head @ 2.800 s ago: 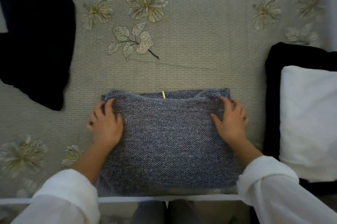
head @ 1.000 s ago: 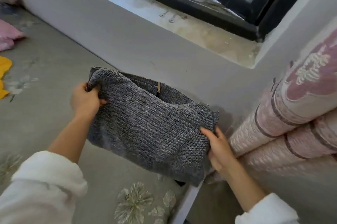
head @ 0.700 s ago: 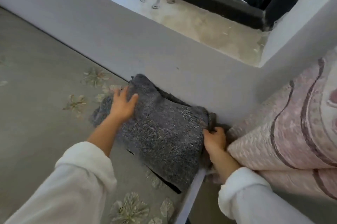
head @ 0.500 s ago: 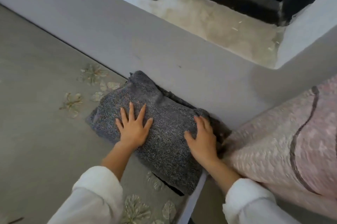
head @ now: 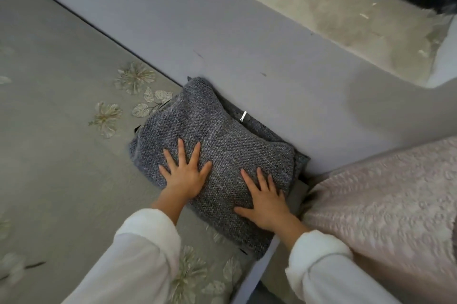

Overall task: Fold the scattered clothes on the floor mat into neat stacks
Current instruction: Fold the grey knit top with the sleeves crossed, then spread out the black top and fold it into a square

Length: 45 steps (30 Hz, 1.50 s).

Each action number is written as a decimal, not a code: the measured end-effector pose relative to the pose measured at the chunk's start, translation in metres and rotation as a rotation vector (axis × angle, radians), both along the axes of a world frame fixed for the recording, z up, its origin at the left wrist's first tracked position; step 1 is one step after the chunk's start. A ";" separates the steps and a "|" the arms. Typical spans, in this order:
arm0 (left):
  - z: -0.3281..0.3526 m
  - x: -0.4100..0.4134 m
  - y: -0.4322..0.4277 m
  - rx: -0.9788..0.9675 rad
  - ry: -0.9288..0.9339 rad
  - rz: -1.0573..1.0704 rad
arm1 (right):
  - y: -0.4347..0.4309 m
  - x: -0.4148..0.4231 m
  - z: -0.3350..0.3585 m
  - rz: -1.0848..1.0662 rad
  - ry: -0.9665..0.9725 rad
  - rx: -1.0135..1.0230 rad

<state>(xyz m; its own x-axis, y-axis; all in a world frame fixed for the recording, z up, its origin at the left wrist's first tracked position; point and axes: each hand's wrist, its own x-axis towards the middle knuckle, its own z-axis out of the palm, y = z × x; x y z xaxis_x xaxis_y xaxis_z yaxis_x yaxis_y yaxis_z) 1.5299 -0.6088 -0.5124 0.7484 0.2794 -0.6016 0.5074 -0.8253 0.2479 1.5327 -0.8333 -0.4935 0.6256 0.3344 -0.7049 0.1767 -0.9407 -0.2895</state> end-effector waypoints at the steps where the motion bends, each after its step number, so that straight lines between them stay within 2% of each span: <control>1: 0.004 0.002 0.001 -0.014 0.005 0.000 | 0.000 0.002 0.003 0.004 0.001 0.001; 6: 0.023 -0.040 -0.010 -0.059 -0.184 0.029 | -0.003 -0.008 0.019 -0.032 -0.143 0.056; 9: 0.031 -0.098 -0.028 -0.107 -0.253 0.170 | 0.002 -0.031 0.034 0.009 -0.352 0.105; 11: 0.038 -0.138 -0.038 -0.105 -0.252 0.245 | 0.009 -0.054 0.046 0.046 -0.416 0.170; 15: 0.052 -0.225 -0.046 -0.109 -0.211 0.408 | 0.029 -0.118 0.060 0.122 -0.346 0.244; 23: 0.071 -0.456 -0.047 -0.147 -0.137 0.714 | 0.083 -0.286 0.066 0.553 -0.158 0.194; 30: 0.100 -0.650 -0.043 -0.053 -0.041 1.009 | 0.136 -0.438 0.081 0.834 -0.053 0.219; 33: 0.112 -0.686 -0.031 -0.032 -0.041 1.094 | 0.164 -0.488 0.090 0.920 -0.031 0.242; 38: 0.116 -0.713 0.004 0.009 -0.158 1.161 | 0.219 -0.536 0.091 1.026 -0.071 0.289; 45: 0.089 -0.758 0.094 0.040 -0.033 1.080 | 0.302 -0.553 0.043 1.004 -0.012 0.184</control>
<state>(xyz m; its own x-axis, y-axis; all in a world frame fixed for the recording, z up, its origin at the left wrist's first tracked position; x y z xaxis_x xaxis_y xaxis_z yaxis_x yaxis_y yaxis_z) 0.7722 -0.5147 -0.4238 0.1108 0.8200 -0.5615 0.9650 0.0463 0.2580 0.9795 -0.5313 -0.4500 0.0031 0.8112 -0.5847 0.8634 -0.2972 -0.4077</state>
